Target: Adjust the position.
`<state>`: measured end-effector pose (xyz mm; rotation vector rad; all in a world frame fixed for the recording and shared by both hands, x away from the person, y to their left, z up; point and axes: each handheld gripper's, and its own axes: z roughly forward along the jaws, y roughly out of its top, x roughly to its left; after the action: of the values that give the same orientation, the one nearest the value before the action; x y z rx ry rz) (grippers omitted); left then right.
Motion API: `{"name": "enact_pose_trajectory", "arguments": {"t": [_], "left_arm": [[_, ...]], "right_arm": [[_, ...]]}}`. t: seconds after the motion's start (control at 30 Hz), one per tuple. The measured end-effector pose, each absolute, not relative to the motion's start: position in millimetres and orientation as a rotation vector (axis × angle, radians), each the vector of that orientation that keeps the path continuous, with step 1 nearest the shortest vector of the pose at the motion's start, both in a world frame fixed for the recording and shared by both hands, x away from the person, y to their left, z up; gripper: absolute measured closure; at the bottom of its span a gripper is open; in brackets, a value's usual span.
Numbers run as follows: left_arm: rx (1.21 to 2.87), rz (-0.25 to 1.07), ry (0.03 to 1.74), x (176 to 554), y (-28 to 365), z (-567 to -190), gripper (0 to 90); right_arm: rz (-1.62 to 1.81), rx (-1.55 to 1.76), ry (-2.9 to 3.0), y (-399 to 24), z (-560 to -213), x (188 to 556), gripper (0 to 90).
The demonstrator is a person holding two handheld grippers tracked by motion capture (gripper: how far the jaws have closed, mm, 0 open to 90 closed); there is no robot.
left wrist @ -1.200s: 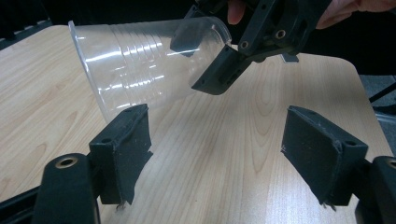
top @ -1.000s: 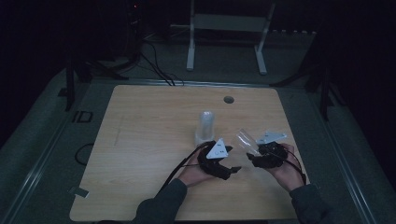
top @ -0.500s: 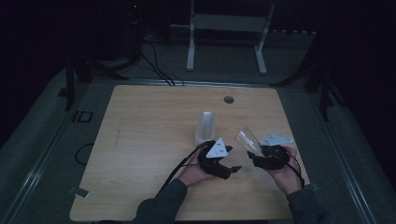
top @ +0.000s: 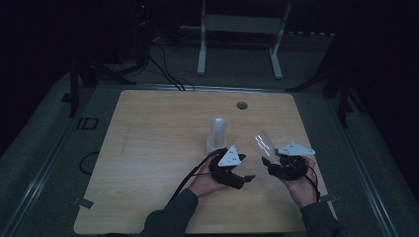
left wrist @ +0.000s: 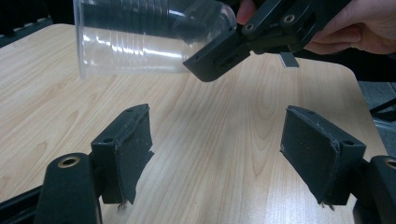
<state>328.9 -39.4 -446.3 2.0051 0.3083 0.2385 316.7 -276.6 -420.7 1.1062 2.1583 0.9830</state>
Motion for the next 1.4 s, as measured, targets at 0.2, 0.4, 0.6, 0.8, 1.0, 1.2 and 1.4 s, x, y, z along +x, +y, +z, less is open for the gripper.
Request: {"name": "enact_pose_trajectory", "arguments": {"t": [0.2,0.4,0.6,0.8,1.0,1.2,1.4], "left_arm": [[2.005,0.237,0.316,329,-39,-446,24.5],[1.998,0.236,0.324,330,-39,-446,24.6],[1.993,0.226,0.334,331,-39,-446,24.6],[1.982,0.226,0.342,332,-37,-445,24.6],[1.969,0.221,0.356,333,-36,-445,24.6],[1.955,0.219,0.371,334,-36,-443,24.6],[1.937,0.186,0.404,337,-34,-442,24.6]], "right_arm": [[1.035,1.115,2.104,-278,-421,315,41.8],[1.048,1.11,2.077,-278,-422,313,41.7],[1.08,1.09,2.01,-274,-419,307,41.7],[1.086,1.071,1.967,-270,-418,304,41.7],[1.111,1.077,1.926,-269,-418,303,41.7],[1.131,1.077,1.899,-267,-418,302,41.7],[1.158,1.077,1.87,-265,-418,300,41.7]]}}
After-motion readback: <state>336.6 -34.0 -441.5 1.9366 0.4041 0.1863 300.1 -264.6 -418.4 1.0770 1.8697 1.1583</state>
